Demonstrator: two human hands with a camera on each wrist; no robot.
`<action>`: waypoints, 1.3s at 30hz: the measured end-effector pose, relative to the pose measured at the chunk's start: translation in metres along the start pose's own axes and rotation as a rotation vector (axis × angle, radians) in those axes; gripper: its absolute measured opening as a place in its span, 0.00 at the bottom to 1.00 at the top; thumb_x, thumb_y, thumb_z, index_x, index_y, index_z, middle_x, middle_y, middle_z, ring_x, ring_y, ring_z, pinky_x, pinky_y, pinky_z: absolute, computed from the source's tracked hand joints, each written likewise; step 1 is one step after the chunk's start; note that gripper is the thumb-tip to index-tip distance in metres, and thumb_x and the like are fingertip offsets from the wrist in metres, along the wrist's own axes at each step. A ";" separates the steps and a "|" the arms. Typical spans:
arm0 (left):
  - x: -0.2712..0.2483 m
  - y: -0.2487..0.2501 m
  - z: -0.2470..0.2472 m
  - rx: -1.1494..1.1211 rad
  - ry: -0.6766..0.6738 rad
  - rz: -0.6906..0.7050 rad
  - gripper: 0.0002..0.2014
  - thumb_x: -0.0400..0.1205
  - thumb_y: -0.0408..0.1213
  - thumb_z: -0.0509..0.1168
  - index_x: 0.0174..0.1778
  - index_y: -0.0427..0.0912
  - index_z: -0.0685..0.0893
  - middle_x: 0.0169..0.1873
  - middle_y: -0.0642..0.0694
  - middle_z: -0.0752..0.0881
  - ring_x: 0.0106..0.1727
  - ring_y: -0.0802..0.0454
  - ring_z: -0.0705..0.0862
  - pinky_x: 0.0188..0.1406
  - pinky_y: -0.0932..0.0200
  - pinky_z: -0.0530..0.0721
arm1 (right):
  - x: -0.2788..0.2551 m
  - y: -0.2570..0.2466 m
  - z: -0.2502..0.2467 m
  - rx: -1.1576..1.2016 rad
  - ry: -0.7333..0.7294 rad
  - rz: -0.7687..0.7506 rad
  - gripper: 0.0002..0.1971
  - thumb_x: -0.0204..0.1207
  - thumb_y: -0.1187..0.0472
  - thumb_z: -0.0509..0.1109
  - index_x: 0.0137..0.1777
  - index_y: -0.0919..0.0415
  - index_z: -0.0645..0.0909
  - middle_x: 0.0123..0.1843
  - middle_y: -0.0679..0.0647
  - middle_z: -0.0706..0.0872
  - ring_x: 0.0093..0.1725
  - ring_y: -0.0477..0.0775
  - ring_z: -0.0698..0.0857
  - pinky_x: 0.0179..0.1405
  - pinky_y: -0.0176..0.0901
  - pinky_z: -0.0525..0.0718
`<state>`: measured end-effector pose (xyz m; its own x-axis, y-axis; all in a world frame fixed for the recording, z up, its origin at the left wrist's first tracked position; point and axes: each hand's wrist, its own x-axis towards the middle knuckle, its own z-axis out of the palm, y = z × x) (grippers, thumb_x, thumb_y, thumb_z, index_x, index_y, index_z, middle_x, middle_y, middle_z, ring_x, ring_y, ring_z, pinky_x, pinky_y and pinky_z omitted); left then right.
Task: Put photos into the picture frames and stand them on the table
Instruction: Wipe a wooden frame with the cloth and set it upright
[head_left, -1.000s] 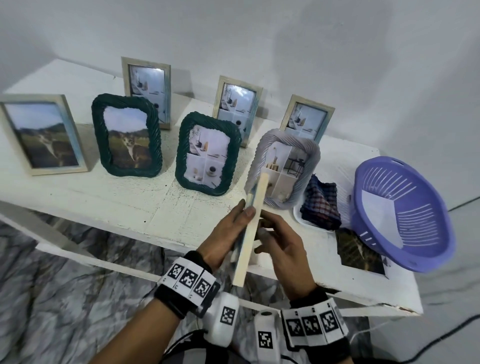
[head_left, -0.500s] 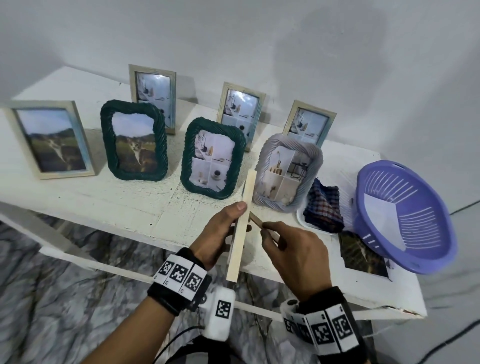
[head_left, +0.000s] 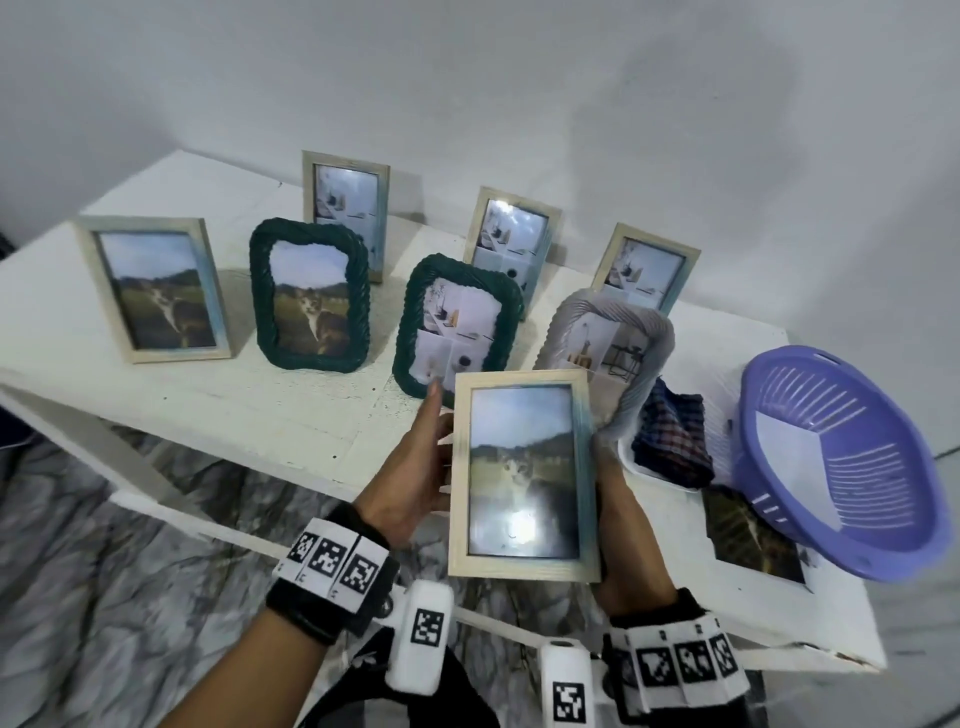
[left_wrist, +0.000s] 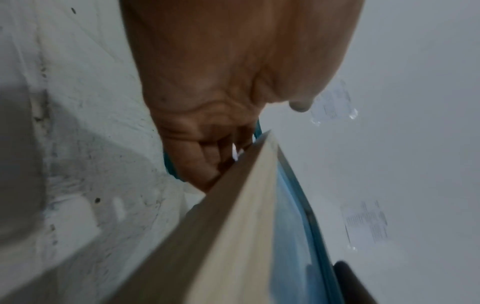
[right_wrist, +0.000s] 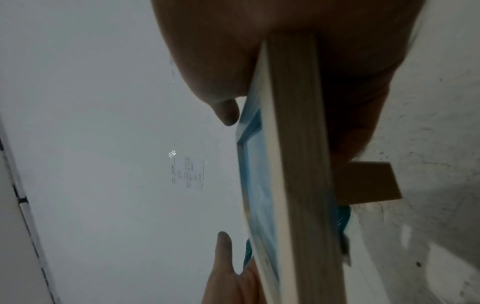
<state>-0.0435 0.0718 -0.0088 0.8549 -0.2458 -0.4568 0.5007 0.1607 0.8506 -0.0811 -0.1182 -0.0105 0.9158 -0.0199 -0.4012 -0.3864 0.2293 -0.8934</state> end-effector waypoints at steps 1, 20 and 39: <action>-0.001 0.004 -0.004 -0.015 -0.020 -0.029 0.38 0.79 0.74 0.43 0.66 0.50 0.84 0.56 0.39 0.90 0.60 0.39 0.87 0.65 0.38 0.82 | 0.000 0.000 0.002 0.025 -0.009 0.009 0.16 0.83 0.42 0.59 0.50 0.50 0.84 0.45 0.49 0.91 0.48 0.52 0.88 0.54 0.53 0.86; 0.002 0.208 -0.176 0.201 0.135 0.286 0.42 0.77 0.76 0.39 0.65 0.49 0.83 0.46 0.35 0.91 0.51 0.38 0.90 0.56 0.43 0.86 | 0.093 -0.126 0.219 -0.337 -0.223 -0.693 0.10 0.88 0.59 0.55 0.65 0.48 0.73 0.48 0.52 0.91 0.48 0.57 0.90 0.38 0.52 0.89; 0.139 0.348 -0.441 0.302 0.222 0.169 0.31 0.83 0.65 0.43 0.48 0.46 0.84 0.42 0.40 0.86 0.39 0.45 0.85 0.41 0.53 0.81 | 0.299 -0.201 0.472 -0.853 -0.378 -0.403 0.17 0.86 0.53 0.58 0.70 0.59 0.75 0.59 0.68 0.85 0.42 0.59 0.86 0.42 0.48 0.82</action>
<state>0.3091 0.5152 0.1089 0.9469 -0.0223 -0.3207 0.3162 -0.1147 0.9417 0.3218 0.2892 0.1444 0.9127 0.4006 -0.0805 0.1444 -0.5006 -0.8536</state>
